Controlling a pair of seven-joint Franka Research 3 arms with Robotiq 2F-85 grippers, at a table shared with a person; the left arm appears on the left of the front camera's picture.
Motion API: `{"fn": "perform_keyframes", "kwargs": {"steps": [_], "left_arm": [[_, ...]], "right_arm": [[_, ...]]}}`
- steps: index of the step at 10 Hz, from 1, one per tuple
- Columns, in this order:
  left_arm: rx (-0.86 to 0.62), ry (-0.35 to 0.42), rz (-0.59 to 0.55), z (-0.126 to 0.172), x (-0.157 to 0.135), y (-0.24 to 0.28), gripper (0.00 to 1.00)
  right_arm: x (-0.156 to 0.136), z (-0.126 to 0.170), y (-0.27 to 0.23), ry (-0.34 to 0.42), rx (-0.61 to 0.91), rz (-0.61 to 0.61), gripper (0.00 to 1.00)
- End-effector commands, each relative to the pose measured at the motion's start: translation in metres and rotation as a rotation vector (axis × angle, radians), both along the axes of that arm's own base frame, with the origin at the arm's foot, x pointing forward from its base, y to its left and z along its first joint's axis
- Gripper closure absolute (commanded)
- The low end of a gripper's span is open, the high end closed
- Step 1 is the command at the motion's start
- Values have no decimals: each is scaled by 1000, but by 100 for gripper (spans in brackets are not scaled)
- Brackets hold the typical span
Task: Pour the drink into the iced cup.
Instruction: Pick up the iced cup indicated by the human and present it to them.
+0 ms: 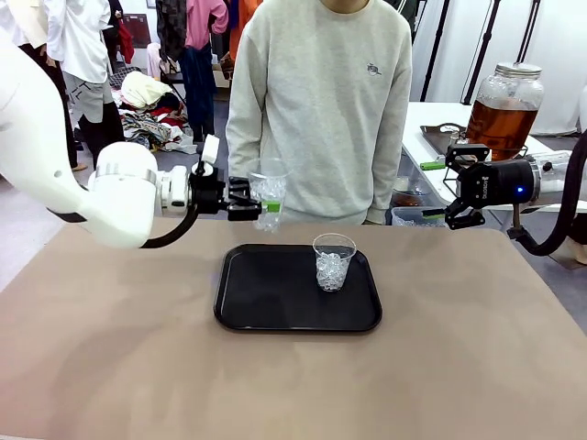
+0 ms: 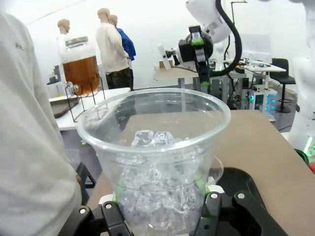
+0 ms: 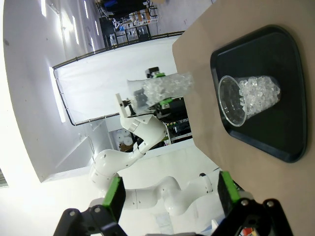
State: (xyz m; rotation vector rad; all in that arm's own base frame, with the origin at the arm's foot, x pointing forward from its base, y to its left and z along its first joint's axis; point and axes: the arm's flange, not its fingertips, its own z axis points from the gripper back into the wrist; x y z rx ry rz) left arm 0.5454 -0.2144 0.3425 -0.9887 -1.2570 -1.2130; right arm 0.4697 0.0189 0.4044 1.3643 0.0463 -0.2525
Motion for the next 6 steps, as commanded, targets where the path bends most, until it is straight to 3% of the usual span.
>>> {"fn": "perform_keyframes", "kwargs": {"steps": [1,3,6], "left_arm": [[-7,-9,21,17,13,-7,40],[2,-18,9,27,23,-8,40],[0,-24,13,20,13,-4,40]], "right_arm": [[0,0,0,-2,-1,-5,0],[0,0,0,-2,-1,-5,0],[0,0,0,-2,-1,-5,0]]}}
